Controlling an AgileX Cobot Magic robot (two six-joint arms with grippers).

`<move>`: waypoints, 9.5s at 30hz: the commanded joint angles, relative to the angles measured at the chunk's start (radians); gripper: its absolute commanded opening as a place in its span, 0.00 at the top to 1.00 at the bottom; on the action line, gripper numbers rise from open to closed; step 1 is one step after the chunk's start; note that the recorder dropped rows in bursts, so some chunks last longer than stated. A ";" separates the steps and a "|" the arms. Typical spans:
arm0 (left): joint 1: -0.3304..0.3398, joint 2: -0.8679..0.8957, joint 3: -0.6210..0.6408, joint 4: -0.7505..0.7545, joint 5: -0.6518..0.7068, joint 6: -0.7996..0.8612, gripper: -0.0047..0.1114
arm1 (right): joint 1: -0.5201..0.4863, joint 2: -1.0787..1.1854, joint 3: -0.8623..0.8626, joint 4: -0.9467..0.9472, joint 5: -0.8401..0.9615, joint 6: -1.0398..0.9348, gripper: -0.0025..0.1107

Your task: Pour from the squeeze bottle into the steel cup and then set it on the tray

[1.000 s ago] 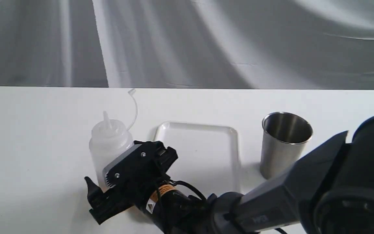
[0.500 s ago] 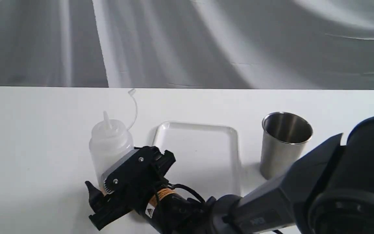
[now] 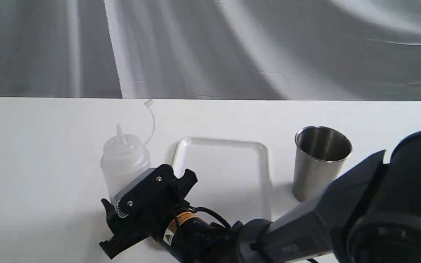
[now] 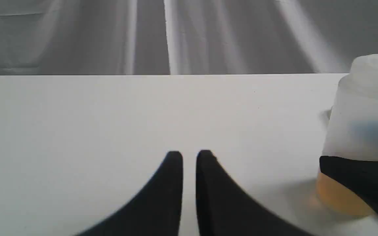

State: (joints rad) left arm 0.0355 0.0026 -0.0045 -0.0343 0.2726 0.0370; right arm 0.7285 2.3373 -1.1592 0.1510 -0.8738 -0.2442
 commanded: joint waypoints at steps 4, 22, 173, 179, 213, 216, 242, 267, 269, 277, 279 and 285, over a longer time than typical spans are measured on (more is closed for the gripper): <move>-0.005 -0.003 0.004 0.000 -0.007 0.000 0.89 | -0.001 -0.060 -0.007 -0.010 -0.043 -0.010 0.98; -0.005 -0.003 0.004 0.000 -0.007 -0.005 0.89 | 0.150 -0.503 -0.007 0.763 -0.047 -0.796 0.98; -0.005 -0.003 0.004 0.000 -0.007 -0.003 0.89 | -0.541 -0.740 0.325 -1.895 1.802 0.519 0.98; -0.005 -0.003 0.004 0.000 -0.007 -0.003 0.89 | -0.541 -0.740 0.325 -1.895 1.802 0.445 0.98; -0.005 -0.003 0.004 0.000 -0.007 -0.004 0.89 | -0.541 -0.721 0.301 -1.895 1.802 0.285 0.98; -0.005 -0.003 0.004 0.000 -0.007 -0.004 0.89 | -0.541 -0.721 0.301 -1.895 1.796 0.268 0.98; -0.005 -0.003 0.004 0.000 -0.007 -0.002 0.89 | -0.541 -0.724 0.297 -1.895 1.751 0.459 0.98; -0.005 -0.003 0.004 0.000 -0.007 -0.002 0.89 | -0.544 -0.728 0.337 -1.786 1.606 1.116 0.98; -0.005 -0.003 0.004 0.000 -0.007 -0.002 0.89 | -0.544 -0.741 0.337 -1.788 1.584 1.188 0.98; -0.005 -0.003 0.004 0.000 -0.007 -0.002 0.89 | -0.544 -0.862 0.337 -1.861 1.459 1.560 0.98; -0.005 -0.003 0.004 0.000 -0.007 -0.002 0.89 | -0.544 -0.884 0.337 -1.869 1.429 1.605 0.98; -0.005 -0.003 0.004 0.000 -0.007 -0.004 0.89 | -0.544 -0.965 0.337 -1.879 1.238 1.643 0.98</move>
State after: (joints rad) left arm 0.0355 0.0026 -0.0045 -0.0343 0.2726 0.0370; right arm 0.1866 1.4066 -0.8208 -1.6913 0.4154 1.3877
